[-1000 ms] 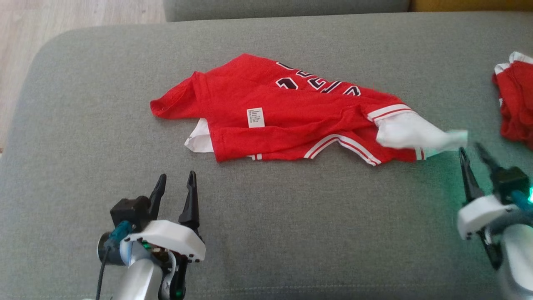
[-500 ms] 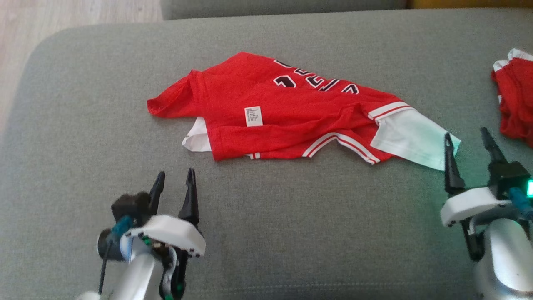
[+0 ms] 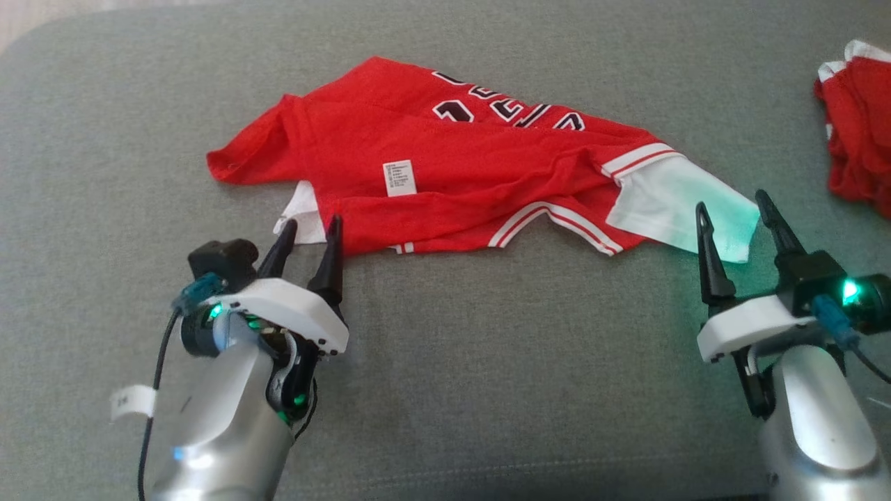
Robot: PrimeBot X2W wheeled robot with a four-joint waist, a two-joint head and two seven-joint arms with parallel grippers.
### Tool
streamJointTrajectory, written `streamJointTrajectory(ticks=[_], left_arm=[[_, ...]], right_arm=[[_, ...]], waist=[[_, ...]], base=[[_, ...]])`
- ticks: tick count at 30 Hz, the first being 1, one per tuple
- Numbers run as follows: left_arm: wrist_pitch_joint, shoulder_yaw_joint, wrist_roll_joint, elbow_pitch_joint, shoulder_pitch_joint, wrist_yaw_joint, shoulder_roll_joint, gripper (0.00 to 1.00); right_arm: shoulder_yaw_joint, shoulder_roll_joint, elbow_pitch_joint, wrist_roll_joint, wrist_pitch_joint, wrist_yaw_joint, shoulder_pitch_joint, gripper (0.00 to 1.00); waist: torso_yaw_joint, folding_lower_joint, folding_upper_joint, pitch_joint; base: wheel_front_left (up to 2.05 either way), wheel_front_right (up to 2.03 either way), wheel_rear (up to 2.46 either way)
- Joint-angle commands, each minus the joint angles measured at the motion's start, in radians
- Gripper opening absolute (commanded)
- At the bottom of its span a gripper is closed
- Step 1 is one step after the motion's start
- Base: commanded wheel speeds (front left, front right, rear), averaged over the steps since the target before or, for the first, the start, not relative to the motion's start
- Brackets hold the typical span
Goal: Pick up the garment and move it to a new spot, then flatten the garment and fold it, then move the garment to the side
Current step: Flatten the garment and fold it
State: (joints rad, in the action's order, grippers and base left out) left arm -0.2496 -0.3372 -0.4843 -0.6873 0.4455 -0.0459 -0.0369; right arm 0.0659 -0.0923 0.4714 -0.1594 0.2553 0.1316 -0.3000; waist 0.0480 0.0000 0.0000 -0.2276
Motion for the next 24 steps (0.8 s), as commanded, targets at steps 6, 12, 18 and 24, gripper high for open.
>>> streamJointTrajectory(ticks=[6,12,18,24], left_arm=[[-0.012,-0.008,-0.067,-0.069,0.077,-0.046,-0.013,1.0],[-0.012,-0.039,-0.101,-0.087,0.102,-0.066,-0.013,1.0],[-0.012,-0.05,-0.089,-0.054,0.112,-0.073,-0.013,1.0],[-0.012,-0.043,-0.047,-0.008,0.099,-0.078,-0.013,0.0]], right_arm=[[-0.031,0.009,-0.035,0.011,0.006,-0.001,-0.04,1.0],[-0.036,0.015,-0.037,0.014,0.006,-0.001,-0.049,1.0],[-0.044,0.021,-0.035,0.017,0.006,-0.001,-0.06,1.0],[-0.046,0.023,-0.022,0.024,0.006,-0.001,-0.063,1.0]], waist=[[0.026,0.0,0.0,-0.023],[0.028,0.0,0.0,-0.039],[0.028,0.0,0.0,-0.05],[0.025,0.0,0.0,-0.052]], base=[[0.0,0.0,0.0],[0.0,0.0,0.0],[0.0,0.0,0.0],[0.0,0.0,0.0]])
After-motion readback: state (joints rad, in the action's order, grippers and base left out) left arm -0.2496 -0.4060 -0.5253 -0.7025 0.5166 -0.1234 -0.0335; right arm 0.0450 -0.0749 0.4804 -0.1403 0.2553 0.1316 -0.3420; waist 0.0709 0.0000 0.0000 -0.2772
